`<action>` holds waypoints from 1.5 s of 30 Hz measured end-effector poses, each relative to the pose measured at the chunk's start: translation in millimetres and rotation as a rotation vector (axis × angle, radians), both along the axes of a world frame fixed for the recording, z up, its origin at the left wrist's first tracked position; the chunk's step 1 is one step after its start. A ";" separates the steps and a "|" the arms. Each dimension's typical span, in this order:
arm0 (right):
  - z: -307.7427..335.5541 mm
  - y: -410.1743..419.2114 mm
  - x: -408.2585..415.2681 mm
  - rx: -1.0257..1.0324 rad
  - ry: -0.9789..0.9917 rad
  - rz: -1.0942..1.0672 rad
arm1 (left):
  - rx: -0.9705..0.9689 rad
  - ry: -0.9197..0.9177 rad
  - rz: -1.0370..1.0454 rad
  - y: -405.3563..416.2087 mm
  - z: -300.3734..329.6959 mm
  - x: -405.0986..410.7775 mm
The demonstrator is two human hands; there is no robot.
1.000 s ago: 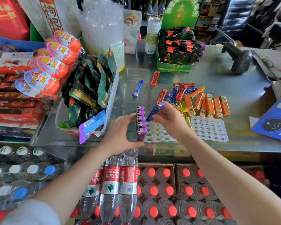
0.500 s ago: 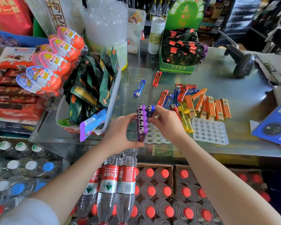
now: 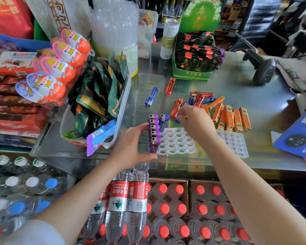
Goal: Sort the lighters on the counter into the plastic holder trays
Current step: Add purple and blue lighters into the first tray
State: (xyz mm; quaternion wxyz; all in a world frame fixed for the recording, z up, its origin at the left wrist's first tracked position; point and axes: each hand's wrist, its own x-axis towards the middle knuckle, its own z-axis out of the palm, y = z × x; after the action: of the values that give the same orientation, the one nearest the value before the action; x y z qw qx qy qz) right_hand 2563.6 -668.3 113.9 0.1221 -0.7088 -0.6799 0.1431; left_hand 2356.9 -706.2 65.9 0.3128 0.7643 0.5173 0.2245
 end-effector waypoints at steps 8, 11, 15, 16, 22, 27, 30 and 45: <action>-12.9 30.0 -10.6 -0.101 -0.154 -0.263 | -0.012 -0.007 0.012 0.8 -4.7 -1.0; -16.6 36.1 -12.0 -0.125 -0.044 -0.339 | -0.010 0.001 0.012 2.0 -5.3 -1.0; -19.6 43.5 -5.9 -0.158 0.161 -0.358 | -0.001 0.013 0.016 2.9 -4.3 0.3; -19.2 43.9 -5.2 -0.173 0.184 -0.335 | -0.006 0.010 0.017 2.8 -3.5 0.5; -6.2 23.4 -2.0 -0.043 0.399 -0.170 | -0.025 -0.007 0.023 4.4 -6.1 -0.6; -5.0 -26.2 -5.9 0.021 0.698 -0.032 | -0.018 -0.012 0.020 4.8 -5.6 -0.1; -11.9 -41.3 -11.0 0.011 0.754 0.016 | -0.002 -0.007 0.028 2.6 -2.9 0.5; -33.5 -35.3 -21.4 0.206 0.349 0.217 | -0.009 0.011 0.029 2.2 -1.6 0.9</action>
State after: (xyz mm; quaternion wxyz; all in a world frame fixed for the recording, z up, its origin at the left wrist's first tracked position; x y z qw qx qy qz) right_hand 2542.2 -703.5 80.4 0.2936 -0.5797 -0.7318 0.2055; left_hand 2357.8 -704.0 64.3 0.3102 0.7564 0.5312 0.2224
